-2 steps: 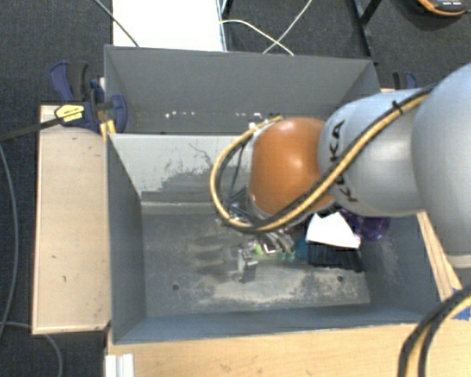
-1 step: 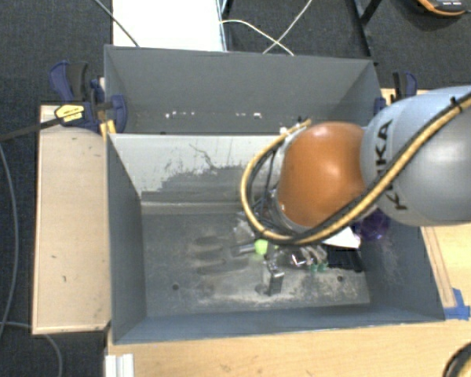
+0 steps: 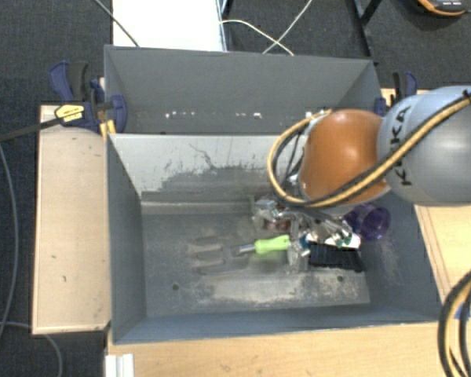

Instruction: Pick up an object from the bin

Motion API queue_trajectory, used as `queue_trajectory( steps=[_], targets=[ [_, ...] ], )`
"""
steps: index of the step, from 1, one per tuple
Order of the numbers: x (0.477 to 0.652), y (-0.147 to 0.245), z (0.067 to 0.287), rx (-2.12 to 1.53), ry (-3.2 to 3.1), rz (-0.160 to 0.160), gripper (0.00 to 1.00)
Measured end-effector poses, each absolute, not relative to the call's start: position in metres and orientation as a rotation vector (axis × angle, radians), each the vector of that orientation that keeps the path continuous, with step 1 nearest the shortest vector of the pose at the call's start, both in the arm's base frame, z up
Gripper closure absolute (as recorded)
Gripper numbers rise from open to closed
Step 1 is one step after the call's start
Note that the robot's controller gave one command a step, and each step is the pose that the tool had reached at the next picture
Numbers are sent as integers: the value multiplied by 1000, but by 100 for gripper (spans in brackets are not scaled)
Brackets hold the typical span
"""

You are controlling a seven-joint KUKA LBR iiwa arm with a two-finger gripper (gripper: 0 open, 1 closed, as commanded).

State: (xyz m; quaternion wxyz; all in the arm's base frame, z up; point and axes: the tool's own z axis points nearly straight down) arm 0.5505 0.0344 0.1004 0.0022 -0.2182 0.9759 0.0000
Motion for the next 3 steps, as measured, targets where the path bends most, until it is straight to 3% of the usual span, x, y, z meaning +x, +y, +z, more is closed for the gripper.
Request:
queue_trajectory(
  steps=[1,2,3],
  targets=[
    [585,58,71,-578,3069,9,0],
    [557,65,71,-473,3095,3,100],
    [557,65,71,-471,3095,3,100]
  ],
)
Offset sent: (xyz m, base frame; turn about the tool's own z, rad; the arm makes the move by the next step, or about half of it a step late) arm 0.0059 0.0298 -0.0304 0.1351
